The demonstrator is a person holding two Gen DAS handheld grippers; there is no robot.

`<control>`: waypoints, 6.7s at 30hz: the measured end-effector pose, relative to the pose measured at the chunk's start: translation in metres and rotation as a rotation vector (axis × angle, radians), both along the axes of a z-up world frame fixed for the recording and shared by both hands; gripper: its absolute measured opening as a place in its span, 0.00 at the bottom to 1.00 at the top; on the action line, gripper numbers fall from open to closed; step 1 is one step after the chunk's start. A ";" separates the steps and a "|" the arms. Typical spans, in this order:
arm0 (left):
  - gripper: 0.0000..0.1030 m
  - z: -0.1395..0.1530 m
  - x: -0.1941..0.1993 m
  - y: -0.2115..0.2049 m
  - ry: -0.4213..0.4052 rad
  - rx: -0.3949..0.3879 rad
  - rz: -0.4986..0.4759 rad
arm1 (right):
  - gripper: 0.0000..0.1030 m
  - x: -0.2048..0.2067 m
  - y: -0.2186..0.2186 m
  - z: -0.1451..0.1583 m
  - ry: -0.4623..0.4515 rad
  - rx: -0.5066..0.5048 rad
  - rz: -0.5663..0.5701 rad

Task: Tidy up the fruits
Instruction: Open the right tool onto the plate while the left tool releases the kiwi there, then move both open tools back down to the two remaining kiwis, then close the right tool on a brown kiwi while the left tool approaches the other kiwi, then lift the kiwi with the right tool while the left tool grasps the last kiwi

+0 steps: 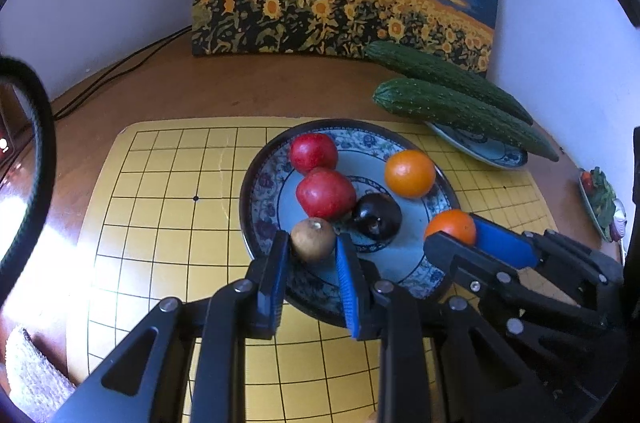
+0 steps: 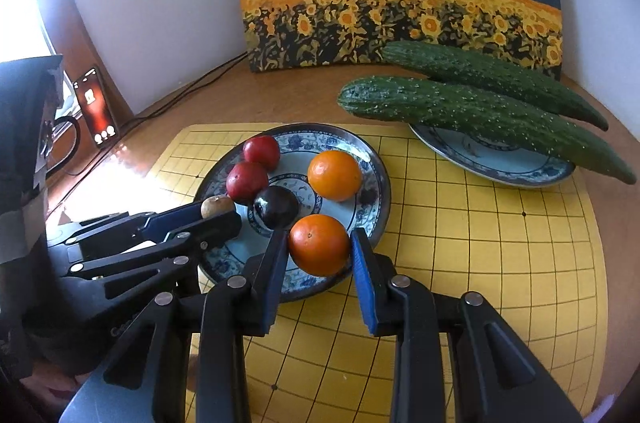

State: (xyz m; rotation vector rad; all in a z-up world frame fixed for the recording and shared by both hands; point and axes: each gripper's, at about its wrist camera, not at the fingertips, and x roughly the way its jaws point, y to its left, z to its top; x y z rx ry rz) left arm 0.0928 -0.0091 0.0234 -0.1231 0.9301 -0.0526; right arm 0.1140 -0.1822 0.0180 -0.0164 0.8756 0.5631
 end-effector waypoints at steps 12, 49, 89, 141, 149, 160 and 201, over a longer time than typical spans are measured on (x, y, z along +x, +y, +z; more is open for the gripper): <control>0.24 -0.001 0.005 -0.001 -0.007 0.004 -0.003 | 0.32 0.011 0.005 -0.007 -0.003 0.003 0.001; 0.44 0.023 -0.042 0.000 -0.013 -0.025 -0.006 | 0.44 -0.034 -0.014 0.019 -0.024 0.028 -0.028; 0.45 0.001 -0.112 0.013 0.041 -0.050 -0.002 | 0.44 -0.116 -0.011 -0.006 0.009 0.041 -0.036; 0.45 0.003 -0.105 -0.028 0.039 -0.018 -0.056 | 0.26 -0.114 -0.041 -0.005 0.020 0.107 -0.051; 0.45 0.002 -0.102 -0.037 0.032 0.008 -0.072 | 0.26 -0.114 -0.044 -0.008 0.028 0.112 -0.057; 0.44 -0.004 -0.098 -0.043 0.034 0.026 -0.081 | 0.26 -0.112 -0.050 -0.010 0.035 0.119 -0.077; 0.28 0.041 -0.091 -0.021 -0.064 0.016 -0.072 | 0.26 -0.094 -0.043 0.016 -0.006 0.104 -0.046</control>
